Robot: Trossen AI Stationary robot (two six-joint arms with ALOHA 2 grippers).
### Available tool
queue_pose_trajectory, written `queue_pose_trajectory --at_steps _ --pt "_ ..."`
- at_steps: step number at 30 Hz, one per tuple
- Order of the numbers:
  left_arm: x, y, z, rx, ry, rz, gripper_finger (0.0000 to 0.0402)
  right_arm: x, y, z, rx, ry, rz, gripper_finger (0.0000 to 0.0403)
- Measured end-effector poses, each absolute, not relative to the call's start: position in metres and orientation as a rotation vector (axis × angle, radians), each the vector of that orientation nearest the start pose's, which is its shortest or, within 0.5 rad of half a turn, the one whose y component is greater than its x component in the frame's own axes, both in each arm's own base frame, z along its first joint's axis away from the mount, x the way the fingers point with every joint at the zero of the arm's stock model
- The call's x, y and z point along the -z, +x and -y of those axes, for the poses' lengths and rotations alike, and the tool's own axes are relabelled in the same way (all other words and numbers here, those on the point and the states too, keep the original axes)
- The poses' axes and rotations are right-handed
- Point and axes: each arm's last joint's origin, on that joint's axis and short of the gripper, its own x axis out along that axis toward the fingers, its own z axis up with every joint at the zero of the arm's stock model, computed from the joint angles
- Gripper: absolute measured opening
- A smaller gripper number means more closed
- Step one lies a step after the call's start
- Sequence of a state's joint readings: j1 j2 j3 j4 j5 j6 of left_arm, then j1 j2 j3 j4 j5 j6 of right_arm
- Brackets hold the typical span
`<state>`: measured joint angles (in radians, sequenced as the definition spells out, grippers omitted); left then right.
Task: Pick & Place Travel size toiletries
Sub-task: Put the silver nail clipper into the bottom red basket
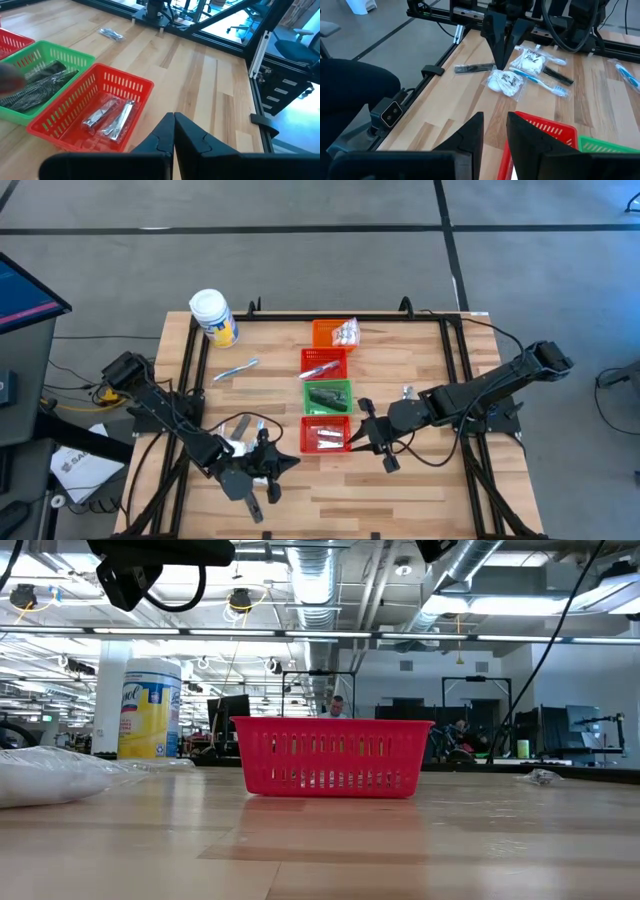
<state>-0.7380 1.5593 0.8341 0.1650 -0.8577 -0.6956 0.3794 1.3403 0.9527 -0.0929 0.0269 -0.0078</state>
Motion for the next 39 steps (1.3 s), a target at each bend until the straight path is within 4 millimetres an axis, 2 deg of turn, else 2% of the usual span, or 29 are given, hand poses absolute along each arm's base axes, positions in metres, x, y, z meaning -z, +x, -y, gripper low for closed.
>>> queue_pose_trajectory --at_steps 17,28,39 --pt "-0.201 0.246 0.194 -0.224 -0.298 -0.370 0.0000 -0.279 0.274 -0.108 -0.348 -0.108 -0.472 0.0077" --pt "-0.188 0.252 0.180 -0.124 -0.426 -0.607 0.0000 -0.278 0.274 -0.108 -0.348 -0.109 -0.479 0.0077" --pt "-0.176 0.240 0.170 -0.100 -0.577 -0.954 0.0000 -0.275 0.273 -0.108 -0.347 -0.115 -0.509 0.0077"
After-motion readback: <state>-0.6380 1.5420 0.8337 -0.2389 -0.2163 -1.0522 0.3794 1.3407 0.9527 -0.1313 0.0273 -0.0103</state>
